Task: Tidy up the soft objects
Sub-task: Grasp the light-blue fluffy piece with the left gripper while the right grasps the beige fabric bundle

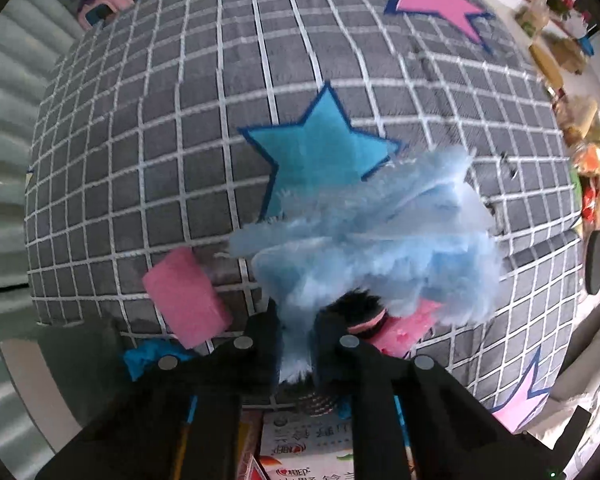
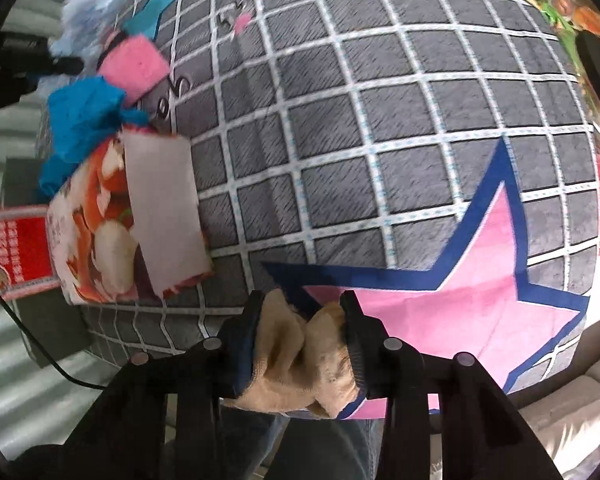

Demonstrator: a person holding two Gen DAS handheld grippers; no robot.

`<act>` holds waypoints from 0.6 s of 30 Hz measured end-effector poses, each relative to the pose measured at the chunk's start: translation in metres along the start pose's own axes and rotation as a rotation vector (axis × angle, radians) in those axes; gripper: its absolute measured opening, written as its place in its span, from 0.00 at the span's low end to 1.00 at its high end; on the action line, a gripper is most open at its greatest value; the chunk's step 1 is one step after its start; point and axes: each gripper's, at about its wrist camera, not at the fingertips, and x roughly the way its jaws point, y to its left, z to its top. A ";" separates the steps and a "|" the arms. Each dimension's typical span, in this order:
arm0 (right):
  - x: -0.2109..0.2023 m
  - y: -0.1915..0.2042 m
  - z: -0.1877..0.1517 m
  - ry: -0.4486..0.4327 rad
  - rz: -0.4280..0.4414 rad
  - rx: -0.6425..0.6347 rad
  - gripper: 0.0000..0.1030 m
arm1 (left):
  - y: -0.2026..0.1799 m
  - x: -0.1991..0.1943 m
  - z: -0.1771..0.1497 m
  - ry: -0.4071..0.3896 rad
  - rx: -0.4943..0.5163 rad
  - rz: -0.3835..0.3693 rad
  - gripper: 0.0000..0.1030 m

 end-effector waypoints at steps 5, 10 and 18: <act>-0.027 -0.019 0.013 -0.042 0.022 0.036 0.39 | 0.006 -0.025 0.004 -0.052 -0.011 -0.022 0.12; -0.053 -0.027 0.025 -0.085 0.043 0.054 0.39 | 0.002 -0.069 -0.006 -0.122 0.029 -0.027 0.12; -0.078 -0.025 0.028 -0.120 0.049 0.062 0.39 | -0.018 -0.090 -0.043 -0.154 0.096 -0.047 0.12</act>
